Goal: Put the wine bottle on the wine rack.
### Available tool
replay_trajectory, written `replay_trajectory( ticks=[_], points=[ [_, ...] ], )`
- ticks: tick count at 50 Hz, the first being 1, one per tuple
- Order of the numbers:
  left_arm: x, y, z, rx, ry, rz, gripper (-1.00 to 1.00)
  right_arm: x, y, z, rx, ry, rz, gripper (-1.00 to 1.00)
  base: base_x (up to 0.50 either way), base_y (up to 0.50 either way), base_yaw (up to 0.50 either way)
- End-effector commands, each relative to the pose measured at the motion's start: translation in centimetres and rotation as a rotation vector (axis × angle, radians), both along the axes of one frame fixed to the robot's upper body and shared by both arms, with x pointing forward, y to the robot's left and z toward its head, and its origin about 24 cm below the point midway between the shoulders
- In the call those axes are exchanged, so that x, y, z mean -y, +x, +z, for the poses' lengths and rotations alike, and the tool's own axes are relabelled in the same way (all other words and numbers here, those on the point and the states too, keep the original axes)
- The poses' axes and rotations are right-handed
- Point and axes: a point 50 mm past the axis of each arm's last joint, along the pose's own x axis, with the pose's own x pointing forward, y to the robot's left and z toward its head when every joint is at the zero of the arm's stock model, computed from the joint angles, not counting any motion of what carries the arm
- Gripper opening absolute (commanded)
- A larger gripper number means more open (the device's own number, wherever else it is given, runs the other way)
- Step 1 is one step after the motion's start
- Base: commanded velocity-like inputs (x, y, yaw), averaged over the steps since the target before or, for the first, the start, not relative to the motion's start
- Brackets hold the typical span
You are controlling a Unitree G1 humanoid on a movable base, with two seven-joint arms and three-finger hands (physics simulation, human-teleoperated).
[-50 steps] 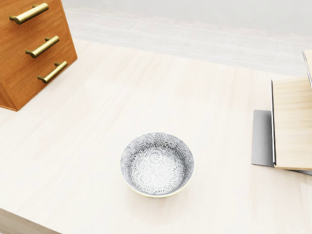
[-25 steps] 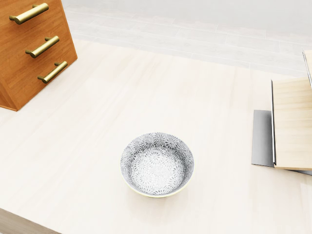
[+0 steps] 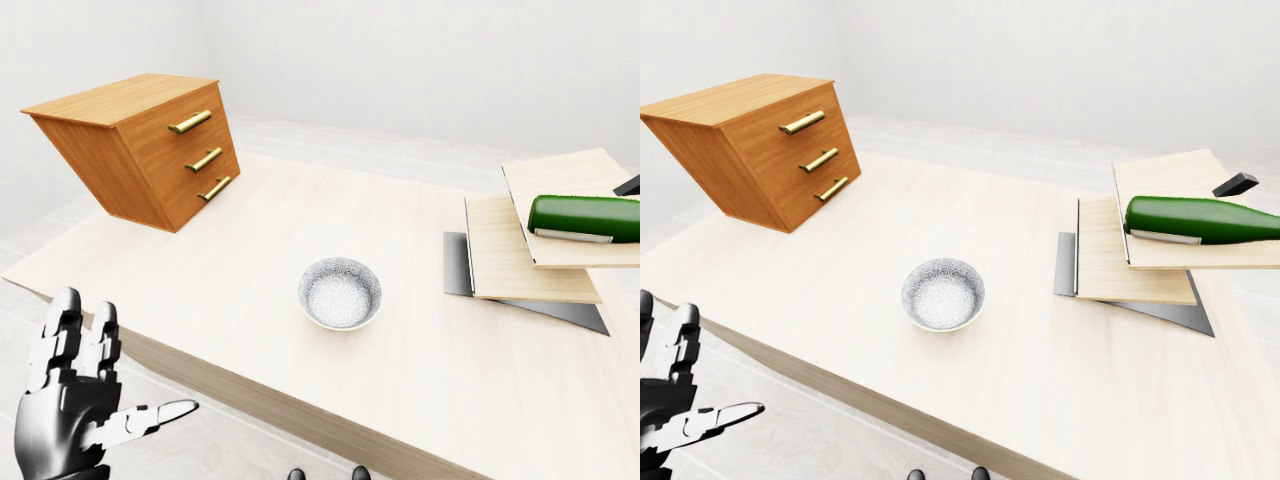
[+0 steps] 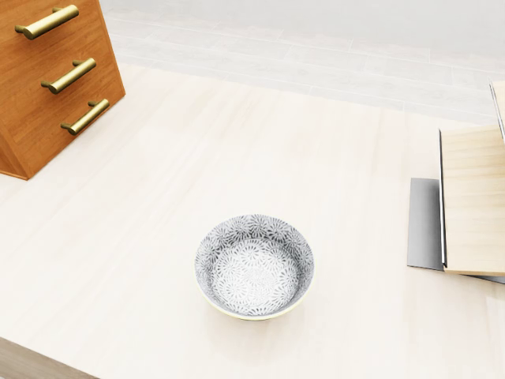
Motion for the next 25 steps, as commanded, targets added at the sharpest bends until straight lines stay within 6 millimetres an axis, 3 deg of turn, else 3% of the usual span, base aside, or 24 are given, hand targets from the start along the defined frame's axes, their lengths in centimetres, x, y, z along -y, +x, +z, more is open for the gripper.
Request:
replay_trajectory(
  ticks=[1,14,25],
  points=[
    [0.3,0.0,0.2,0.008,0.005,-0.008,1.0,-0.8,-0.2,4.4,0.093,-0.091,0.01,1.0,0.0,0.0,0.0],
    [0.7,-0.3,1.2,0.04,0.026,-0.022,1.0,-2.9,-1.3,10.0,0.254,-0.178,0.043,1.0,0.0,0.0,0.0],
    [1.2,-0.8,2.4,0.087,0.053,-0.029,1.0,-6.5,-2.5,14.1,0.373,-0.248,0.153,1.0,0.0,0.0,0.0]
  ],
)
